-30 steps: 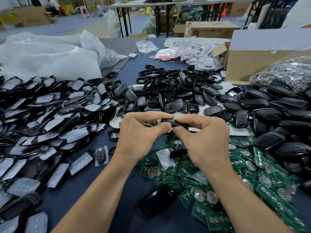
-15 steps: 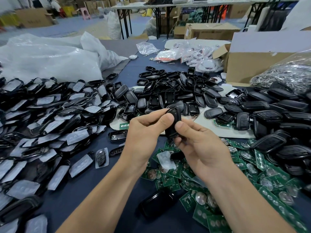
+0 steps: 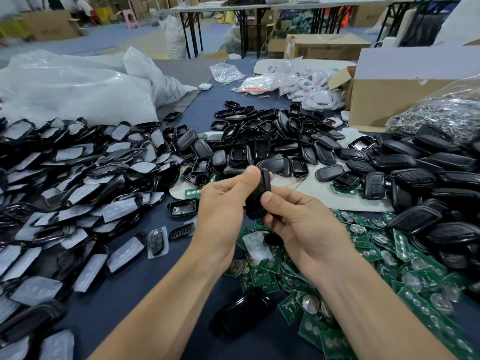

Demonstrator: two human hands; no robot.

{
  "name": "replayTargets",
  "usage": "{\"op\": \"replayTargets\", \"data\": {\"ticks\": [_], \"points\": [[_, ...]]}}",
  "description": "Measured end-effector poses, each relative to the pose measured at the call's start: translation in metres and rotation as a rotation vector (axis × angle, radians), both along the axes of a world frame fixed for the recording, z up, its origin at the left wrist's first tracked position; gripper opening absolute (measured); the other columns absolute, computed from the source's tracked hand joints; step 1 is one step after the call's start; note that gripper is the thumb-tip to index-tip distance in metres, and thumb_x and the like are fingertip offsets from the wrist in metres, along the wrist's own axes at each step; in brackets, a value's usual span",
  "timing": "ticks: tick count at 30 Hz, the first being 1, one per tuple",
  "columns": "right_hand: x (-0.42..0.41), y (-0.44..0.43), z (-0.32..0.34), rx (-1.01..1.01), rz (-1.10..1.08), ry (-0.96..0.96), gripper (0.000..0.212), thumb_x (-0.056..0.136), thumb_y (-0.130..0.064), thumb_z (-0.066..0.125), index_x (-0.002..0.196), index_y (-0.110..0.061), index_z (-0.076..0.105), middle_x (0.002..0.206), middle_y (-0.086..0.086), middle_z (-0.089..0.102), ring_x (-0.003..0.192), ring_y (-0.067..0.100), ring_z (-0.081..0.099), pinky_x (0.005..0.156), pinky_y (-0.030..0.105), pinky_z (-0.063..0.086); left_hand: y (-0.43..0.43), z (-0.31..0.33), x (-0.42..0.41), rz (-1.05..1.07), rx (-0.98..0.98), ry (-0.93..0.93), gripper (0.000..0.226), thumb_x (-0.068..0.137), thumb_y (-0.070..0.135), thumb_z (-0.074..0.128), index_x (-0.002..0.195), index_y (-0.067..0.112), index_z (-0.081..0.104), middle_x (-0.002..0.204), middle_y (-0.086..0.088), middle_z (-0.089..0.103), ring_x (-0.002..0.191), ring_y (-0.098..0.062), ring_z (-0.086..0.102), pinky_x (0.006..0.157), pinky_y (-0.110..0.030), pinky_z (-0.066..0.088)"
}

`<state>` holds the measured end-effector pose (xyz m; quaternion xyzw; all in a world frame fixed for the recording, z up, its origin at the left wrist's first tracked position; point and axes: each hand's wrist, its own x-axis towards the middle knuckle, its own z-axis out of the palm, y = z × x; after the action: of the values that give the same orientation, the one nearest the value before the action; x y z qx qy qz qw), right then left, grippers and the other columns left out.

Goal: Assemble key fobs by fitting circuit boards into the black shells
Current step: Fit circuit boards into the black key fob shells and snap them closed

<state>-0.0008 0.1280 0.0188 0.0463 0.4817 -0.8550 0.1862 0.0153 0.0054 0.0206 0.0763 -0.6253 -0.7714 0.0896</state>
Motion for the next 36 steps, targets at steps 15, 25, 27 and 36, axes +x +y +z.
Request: {"op": "replayTargets", "data": {"ticks": [15, 25, 27, 36], "points": [[-0.037, 0.089, 0.014, -0.124, -0.058, 0.071, 0.049, 0.089, -0.026, 0.072, 0.134, -0.009, 0.064, 0.127, 0.007, 0.073, 0.116, 0.021, 0.071, 0.09, 0.03, 0.059, -0.019, -0.002, -0.009, 0.321, -0.206, -0.073, 0.041, 0.107, 0.042, 0.049, 0.088, 0.03, 0.085, 0.093, 0.013, 0.079, 0.089, -0.001, 0.067, 0.092, -0.032, 0.047], [-0.085, 0.012, 0.003, 1.427, 0.053, 0.652, 0.067, 0.09, 0.003, 0.05, 0.15, -0.028, 0.05, 0.146, 0.008, 0.054, 0.116, 0.027, 0.059, 0.097, 0.035, 0.047, -0.021, -0.013, -0.011, 0.315, -0.477, 0.04, 0.029, 0.097, 0.032, 0.065, 0.074, 0.046, 0.078, 0.042, 0.002, 0.047, 0.046, -0.007, 0.038, 0.049, -0.017, 0.038], [-0.09, -0.001, 0.0, 1.579, 0.168, 0.755, 0.062, 0.092, 0.001, 0.054, 0.148, -0.025, 0.053, 0.144, 0.008, 0.055, 0.129, 0.03, 0.052, 0.103, 0.035, 0.042, -0.022, -0.012, -0.012, 0.315, -0.552, 0.046, 0.029, 0.096, 0.029, 0.066, 0.074, 0.046, 0.076, 0.044, 0.004, 0.054, 0.045, -0.005, 0.041, 0.049, -0.022, 0.039], [-0.034, 0.015, 0.0, 0.747, 0.045, 0.515, 0.011, 0.09, -0.013, 0.067, 0.085, -0.018, 0.076, 0.069, 0.008, 0.073, 0.05, 0.012, 0.055, 0.047, 0.025, 0.043, -0.022, -0.013, -0.014, 0.068, -0.575, 0.045, 0.043, 0.089, 0.027, 0.075, 0.127, 0.044, 0.07, 0.106, 0.027, 0.075, 0.091, 0.009, 0.068, 0.076, -0.009, 0.05]]}}
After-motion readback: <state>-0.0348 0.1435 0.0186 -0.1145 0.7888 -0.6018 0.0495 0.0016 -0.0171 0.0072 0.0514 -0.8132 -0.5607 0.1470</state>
